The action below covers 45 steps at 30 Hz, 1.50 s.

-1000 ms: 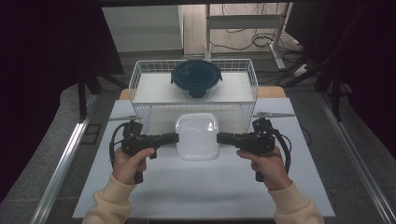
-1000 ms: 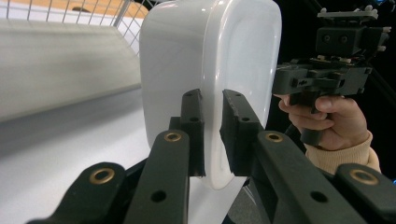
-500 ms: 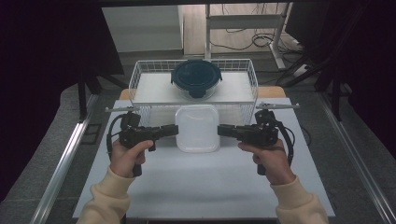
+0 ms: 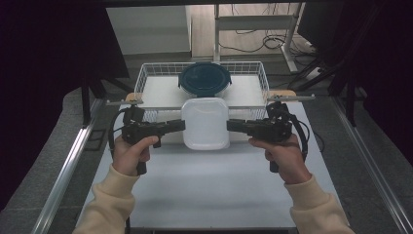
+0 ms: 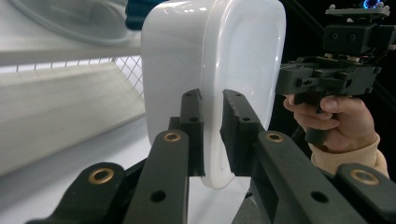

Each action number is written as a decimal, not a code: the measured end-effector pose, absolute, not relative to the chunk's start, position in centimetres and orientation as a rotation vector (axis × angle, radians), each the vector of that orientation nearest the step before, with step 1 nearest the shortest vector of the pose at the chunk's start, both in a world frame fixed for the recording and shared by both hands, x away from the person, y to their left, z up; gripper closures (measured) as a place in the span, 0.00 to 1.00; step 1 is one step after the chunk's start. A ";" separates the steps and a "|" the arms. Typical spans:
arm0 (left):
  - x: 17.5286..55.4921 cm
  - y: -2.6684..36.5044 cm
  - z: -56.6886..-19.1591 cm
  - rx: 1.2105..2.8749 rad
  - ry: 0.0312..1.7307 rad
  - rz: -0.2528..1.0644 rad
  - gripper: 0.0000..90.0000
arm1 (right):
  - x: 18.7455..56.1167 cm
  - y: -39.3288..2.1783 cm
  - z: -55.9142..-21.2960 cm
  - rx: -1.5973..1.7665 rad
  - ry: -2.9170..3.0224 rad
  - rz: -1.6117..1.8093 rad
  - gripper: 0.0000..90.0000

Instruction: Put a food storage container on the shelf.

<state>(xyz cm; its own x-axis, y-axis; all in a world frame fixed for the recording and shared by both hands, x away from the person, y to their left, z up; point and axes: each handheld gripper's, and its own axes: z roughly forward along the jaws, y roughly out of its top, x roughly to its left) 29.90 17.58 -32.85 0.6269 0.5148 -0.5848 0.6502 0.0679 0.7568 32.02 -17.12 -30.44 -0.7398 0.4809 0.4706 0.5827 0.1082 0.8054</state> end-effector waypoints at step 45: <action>36.7 19.2 -24.5 1.577 0.995 -0.098 0.89 | 39.1 -15.6 -22.5 -1.053 -2.286 -1.758 0.89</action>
<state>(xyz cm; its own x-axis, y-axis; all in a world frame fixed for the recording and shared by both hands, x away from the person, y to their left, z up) 36.67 19.18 -24.49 0.6297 0.5310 -0.5670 0.6318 0.0748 0.7715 39.07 -15.61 -22.46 -0.7626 0.4689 0.4456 0.5510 0.1100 0.8272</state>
